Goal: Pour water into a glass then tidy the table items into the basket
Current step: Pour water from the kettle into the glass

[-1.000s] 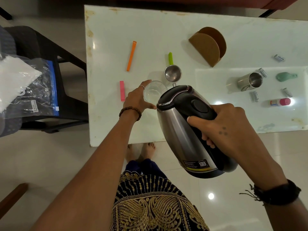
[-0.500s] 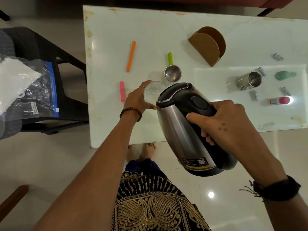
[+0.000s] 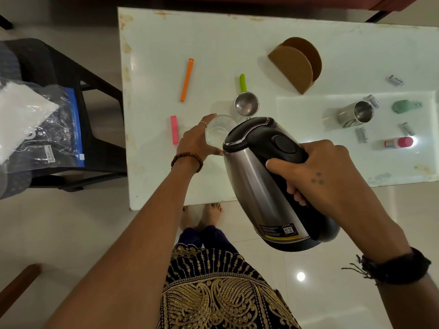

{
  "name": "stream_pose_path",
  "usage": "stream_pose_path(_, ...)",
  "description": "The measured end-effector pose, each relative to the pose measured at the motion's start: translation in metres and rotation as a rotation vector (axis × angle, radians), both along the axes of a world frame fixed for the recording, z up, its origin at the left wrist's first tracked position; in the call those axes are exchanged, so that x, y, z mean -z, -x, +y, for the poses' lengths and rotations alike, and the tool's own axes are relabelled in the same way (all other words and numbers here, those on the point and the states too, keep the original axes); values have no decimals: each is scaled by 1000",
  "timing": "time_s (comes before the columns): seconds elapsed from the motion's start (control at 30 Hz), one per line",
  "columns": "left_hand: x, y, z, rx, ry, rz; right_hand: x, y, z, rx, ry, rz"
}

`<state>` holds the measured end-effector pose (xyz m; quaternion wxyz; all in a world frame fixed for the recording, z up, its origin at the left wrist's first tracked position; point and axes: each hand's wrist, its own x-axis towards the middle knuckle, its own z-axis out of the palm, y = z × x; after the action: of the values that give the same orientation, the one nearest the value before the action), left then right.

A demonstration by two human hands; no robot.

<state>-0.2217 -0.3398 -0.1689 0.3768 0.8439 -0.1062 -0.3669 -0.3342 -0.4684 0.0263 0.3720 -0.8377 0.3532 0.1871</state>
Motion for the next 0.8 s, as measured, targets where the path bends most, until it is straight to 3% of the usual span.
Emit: stream_pose_path(0.8, 3, 0, -2, -18, -7, -7, -5, -2, 2, 3, 22, 24)
